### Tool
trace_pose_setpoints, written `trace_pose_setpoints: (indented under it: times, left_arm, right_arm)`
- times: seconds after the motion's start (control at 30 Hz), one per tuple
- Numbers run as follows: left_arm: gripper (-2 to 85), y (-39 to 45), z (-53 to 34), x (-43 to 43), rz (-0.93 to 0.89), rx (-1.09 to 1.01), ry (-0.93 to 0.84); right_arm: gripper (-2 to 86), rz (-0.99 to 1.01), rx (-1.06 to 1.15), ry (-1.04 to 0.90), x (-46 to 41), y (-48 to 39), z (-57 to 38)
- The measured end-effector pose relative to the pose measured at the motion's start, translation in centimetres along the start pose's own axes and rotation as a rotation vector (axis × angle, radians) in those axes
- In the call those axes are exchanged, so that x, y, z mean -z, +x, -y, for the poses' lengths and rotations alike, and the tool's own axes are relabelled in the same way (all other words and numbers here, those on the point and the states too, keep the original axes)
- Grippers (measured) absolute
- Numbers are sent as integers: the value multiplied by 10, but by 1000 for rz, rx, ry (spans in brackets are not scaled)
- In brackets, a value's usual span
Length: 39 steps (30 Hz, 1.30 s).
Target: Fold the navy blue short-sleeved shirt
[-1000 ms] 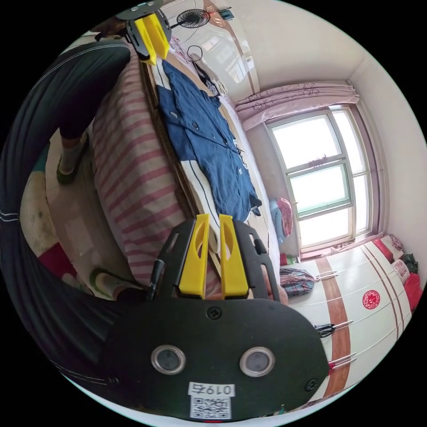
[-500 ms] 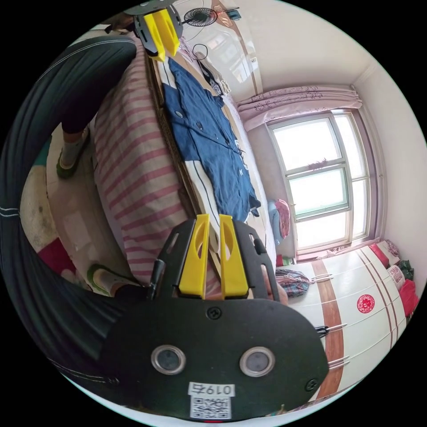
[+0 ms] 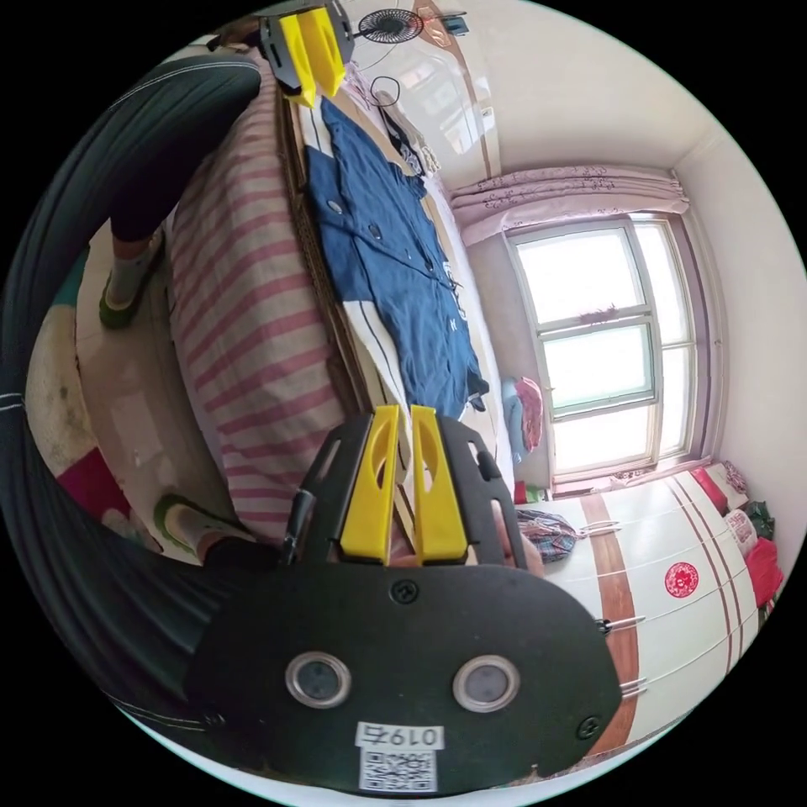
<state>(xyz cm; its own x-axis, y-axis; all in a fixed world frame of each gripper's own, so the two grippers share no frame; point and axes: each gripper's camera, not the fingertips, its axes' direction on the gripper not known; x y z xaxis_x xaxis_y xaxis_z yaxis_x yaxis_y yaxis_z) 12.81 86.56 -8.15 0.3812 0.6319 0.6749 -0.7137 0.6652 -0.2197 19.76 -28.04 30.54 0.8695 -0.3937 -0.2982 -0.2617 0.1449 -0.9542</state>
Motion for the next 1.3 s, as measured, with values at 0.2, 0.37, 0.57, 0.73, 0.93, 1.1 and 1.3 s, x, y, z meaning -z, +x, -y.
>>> trace_pose_setpoints:
  times: [0.2,0.37,0.57,0.73,0.93,1.1,1.3]
  left_arm:
    - [59,9,8,-14,20,-79,2]
    - [56,14,15,-21,1,-171,-2]
    - [28,27,29,-40,21,-270,-46]
    - [12,30,39,-53,16,-289,-76]
    - [6,25,46,-59,-52,-298,-104]
    - [7,30,49,-63,-47,-291,-108]
    - [21,45,43,-54,83,-308,-93]
  right_arm:
    - [5,-3,19,18,-8,17,11]
    - [-9,38,-40,29,-11,41,12]
    - [-10,48,-48,24,-13,54,11]
    - [-10,75,-21,14,-14,61,10]
    - [-9,133,-7,1,-10,70,9]
    - [-6,91,-8,10,-6,61,14]
    - [43,-13,-4,0,9,53,15]
